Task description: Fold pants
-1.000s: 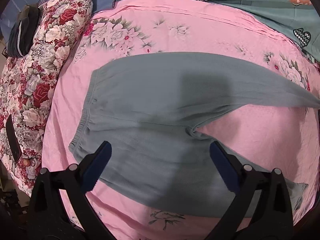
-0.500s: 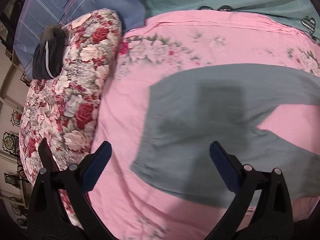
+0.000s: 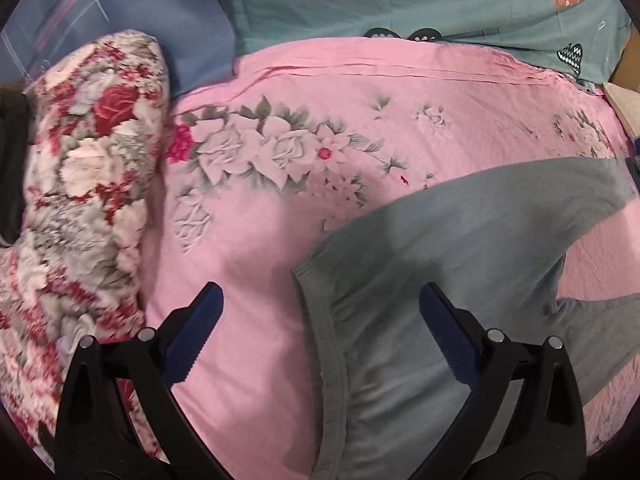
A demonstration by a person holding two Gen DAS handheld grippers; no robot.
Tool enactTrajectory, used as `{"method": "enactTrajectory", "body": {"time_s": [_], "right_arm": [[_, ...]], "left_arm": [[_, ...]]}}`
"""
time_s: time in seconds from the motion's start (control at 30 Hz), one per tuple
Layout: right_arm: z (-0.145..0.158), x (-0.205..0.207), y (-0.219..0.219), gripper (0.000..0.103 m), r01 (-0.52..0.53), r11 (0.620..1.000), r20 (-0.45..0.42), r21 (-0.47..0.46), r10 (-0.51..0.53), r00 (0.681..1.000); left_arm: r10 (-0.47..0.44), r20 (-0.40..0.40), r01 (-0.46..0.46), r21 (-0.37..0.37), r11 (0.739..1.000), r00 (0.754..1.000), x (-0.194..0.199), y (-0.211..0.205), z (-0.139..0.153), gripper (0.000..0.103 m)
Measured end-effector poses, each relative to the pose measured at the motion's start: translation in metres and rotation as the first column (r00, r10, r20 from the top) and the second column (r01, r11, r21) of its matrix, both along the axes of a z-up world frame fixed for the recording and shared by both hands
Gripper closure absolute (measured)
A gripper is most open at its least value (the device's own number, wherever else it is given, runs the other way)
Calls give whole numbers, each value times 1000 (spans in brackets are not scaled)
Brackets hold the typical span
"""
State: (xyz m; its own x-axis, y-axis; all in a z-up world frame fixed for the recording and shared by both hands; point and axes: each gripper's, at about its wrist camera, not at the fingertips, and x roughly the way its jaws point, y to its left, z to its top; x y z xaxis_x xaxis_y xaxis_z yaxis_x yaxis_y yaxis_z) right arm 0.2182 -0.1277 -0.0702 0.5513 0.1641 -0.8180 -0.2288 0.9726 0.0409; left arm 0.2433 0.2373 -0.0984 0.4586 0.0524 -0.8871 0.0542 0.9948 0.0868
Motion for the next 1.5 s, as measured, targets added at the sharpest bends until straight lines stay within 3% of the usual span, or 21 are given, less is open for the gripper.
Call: {"method": "enactTrajectory", "body": {"time_s": [0.13, 0.37, 0.43, 0.6, 0.83, 0.87, 0.9, 0.93, 0.97, 1.03, 1.17, 1.37, 1.5], "right_arm": [[-6, 35, 66, 40, -143, 989, -92, -38, 139, 986], [-38, 97, 136, 40, -384, 917, -199, -108, 358, 912], [-49, 115, 147, 40, -427, 897, -218, -116, 397, 892], [-78, 151, 166, 42, -536, 834, -283, -133, 486, 827], [-111, 170, 175, 60, -669, 734, -393, -116, 585, 710], [-114, 169, 176, 68, -684, 719, -404, -125, 593, 697], [-116, 167, 177, 71, -696, 705, -408, -135, 600, 688], [-116, 164, 178, 74, -709, 691, -399, -142, 615, 680], [-116, 162, 178, 86, -719, 681, -402, -140, 624, 670], [-115, 160, 178, 100, -723, 677, -409, -133, 627, 663], [-104, 148, 176, 101, -719, 681, -387, -139, 631, 672], [-54, 112, 162, 101, -690, 714, -309, -121, 634, 709], [-20, 73, 151, 101, -701, 703, -276, -119, 654, 704]], "left_arm": [[-45, -19, 44, -67, 997, 999, 17, 10, -14, 3], [-99, -66, 85, -189, 978, 993, 41, 32, -35, 6], [-108, -77, 91, -198, 976, 991, 46, 36, -42, 11], [-173, -118, 147, -203, 968, 978, 57, 34, -60, 41], [-303, -142, 269, -217, 938, 942, 77, 24, -75, 49], [-328, -149, 292, -219, 931, 933, 80, 22, -77, 55], [-346, -156, 309, -220, 925, 925, 82, 19, -79, 65], [-367, -166, 328, -223, 918, 915, 85, 18, -82, 70], [-382, -166, 343, -221, 913, 909, 86, 15, -82, 71], [-420, -168, 381, -221, 898, 892, 89, 12, -82, 79], [-469, -169, 423, -248, 871, 867, 91, 6, -78, 98], [-472, -104, 440, -233, 868, 876, 76, 11, -46, 99], [-495, -38, 476, -215, 853, 868, 43, 13, -11, 99]]}}
